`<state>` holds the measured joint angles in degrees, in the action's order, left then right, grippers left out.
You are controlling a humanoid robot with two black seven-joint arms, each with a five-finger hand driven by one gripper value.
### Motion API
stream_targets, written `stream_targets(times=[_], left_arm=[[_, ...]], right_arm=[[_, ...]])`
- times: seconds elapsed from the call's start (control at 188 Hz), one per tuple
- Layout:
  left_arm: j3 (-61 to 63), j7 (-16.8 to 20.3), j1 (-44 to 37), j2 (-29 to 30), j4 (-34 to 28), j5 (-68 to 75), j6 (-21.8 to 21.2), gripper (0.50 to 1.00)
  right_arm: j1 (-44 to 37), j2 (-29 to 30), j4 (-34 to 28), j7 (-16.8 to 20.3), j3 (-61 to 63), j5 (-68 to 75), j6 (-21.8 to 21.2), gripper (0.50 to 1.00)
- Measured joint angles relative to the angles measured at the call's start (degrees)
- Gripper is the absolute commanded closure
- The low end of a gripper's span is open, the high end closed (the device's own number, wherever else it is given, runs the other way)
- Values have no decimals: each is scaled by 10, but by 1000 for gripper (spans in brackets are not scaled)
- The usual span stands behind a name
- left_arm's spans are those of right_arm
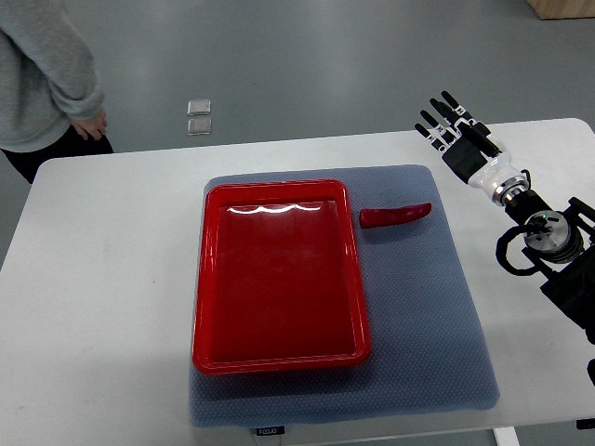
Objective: Place red pepper on red tray
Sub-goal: 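Move the right hand down toward the red pepper beside the tray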
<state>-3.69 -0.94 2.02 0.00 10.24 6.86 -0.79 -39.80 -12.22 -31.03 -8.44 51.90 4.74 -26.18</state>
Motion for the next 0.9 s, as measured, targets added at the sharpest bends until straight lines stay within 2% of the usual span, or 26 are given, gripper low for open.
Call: stream_targets(times=[0.239,0.409,0.6,0.791,0.902], left_arm=[[0,0,0,0,0,0,0,500],[0,1,0,0,-1,0,0,500],[0,1,0,0,1,0,0,500],[2,0,0,0,4,0,1,500],[2,0,0,0,5,0,1,500]], right_arm=[[-1,-3,-2,1,-1,-5,-1,587],[-14,-6,-5,1,-3,-75,-15,587],[-49,-48,-37,2,-40,-276,-56,589],[-79,-111,-120,-3,-89,-522,-62,589],[-83,-129,-166,-4,-104,-642,-56,591]])
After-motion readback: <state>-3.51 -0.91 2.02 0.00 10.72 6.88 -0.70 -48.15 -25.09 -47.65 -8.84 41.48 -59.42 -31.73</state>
